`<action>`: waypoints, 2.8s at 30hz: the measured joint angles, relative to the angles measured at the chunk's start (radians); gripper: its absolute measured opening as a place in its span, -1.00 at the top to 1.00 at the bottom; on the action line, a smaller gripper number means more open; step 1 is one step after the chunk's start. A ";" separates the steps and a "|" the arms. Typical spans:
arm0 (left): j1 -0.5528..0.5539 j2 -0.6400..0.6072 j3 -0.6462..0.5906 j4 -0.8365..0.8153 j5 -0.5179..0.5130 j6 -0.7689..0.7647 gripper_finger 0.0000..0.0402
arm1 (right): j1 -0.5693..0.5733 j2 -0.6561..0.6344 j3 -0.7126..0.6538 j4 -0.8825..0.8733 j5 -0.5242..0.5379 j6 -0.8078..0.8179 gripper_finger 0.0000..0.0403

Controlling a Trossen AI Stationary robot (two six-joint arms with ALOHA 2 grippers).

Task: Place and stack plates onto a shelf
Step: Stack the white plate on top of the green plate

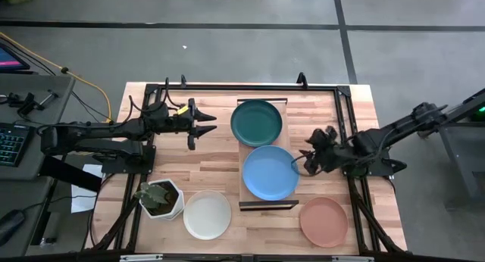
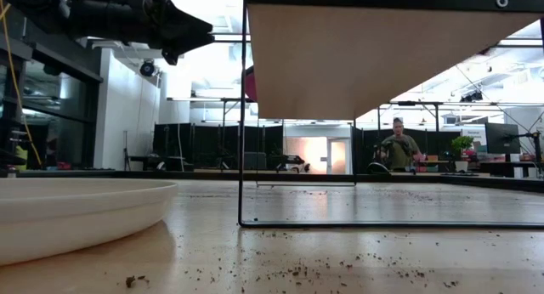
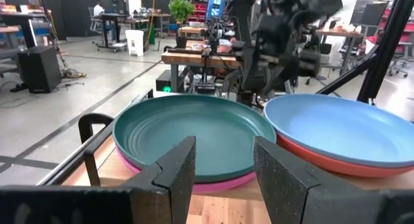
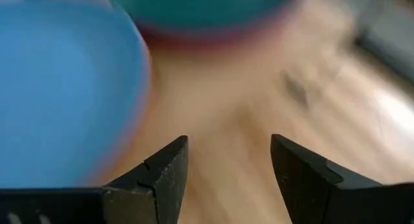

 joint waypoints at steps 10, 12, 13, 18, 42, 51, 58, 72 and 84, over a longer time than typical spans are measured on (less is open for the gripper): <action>0.001 0.000 0.000 0.003 0.000 0.045 0.28 | -0.124 -0.178 -0.284 0.998 -0.100 -0.825 0.01; 0.001 0.000 0.000 0.002 0.000 0.045 0.28 | -0.172 -0.179 -0.349 1.118 -0.179 -0.869 0.01; 0.001 0.000 0.000 0.003 0.000 0.045 0.28 | -0.196 -0.179 -0.373 1.155 -0.197 -0.873 0.01; 0.001 0.000 0.000 0.003 0.000 0.049 0.28 | -0.299 -0.179 -0.398 1.211 -0.204 -0.872 0.01; 0.001 0.000 0.000 -0.019 0.000 0.045 0.28 | -0.365 -0.175 -0.385 1.220 -0.293 -0.888 0.01; 0.001 0.000 0.000 -0.019 0.000 0.053 0.28 | -0.365 -0.175 -0.385 1.224 -0.293 -0.870 0.01; 0.001 0.000 0.000 -0.019 0.000 0.053 0.28 | -0.365 -0.174 -0.385 1.224 -0.293 -0.870 0.01; -0.100 0.022 0.080 -0.266 0.082 -0.050 0.28 | -0.365 -0.174 -0.385 1.223 -0.292 -0.870 0.01; -0.354 0.222 0.154 -0.504 0.139 -0.156 0.28 | -0.365 -0.174 -0.385 1.209 -0.292 -0.855 0.01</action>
